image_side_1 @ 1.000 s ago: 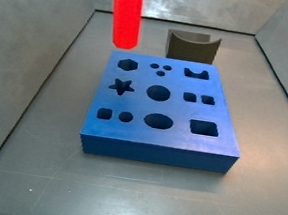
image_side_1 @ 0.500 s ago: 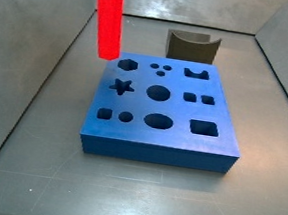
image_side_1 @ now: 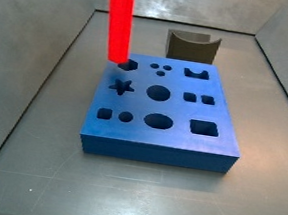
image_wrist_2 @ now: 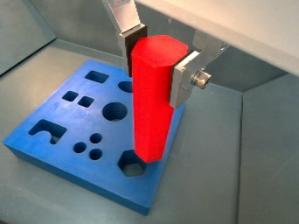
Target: Insert the hexagon object.
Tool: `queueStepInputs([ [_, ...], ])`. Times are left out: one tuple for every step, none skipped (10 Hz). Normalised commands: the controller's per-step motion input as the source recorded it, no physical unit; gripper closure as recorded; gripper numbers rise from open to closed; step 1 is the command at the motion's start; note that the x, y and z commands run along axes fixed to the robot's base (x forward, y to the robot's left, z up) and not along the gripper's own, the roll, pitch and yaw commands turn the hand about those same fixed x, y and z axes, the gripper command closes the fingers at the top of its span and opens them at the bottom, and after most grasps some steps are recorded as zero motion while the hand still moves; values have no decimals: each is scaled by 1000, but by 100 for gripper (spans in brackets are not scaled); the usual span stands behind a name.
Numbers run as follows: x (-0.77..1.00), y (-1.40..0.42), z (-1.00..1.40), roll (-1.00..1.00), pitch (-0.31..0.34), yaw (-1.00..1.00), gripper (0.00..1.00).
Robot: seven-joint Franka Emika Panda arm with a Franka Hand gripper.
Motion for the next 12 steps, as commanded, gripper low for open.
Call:
queueStepInputs([
  [546,86,-226,54,46,-314,100],
  [497,103,-249,59,39,-291,100],
  [223,117,-317,106,9,-143,100],
  [-20,46,-266,150,3,0,100],
  [0,71,-306,124,0,0,100],
  [0,49,-337,133,0,0,100],
  [-257,0,-240,21,-97,0,100],
  [-274,0,-146,0,-100,0,100],
  [-94,40,-174,7,-26,0,100],
  [0,14,-286,47,-4,0,100],
  [160,0,-457,61,-46,0,100],
  [354,0,-506,111,0,-11,100],
])
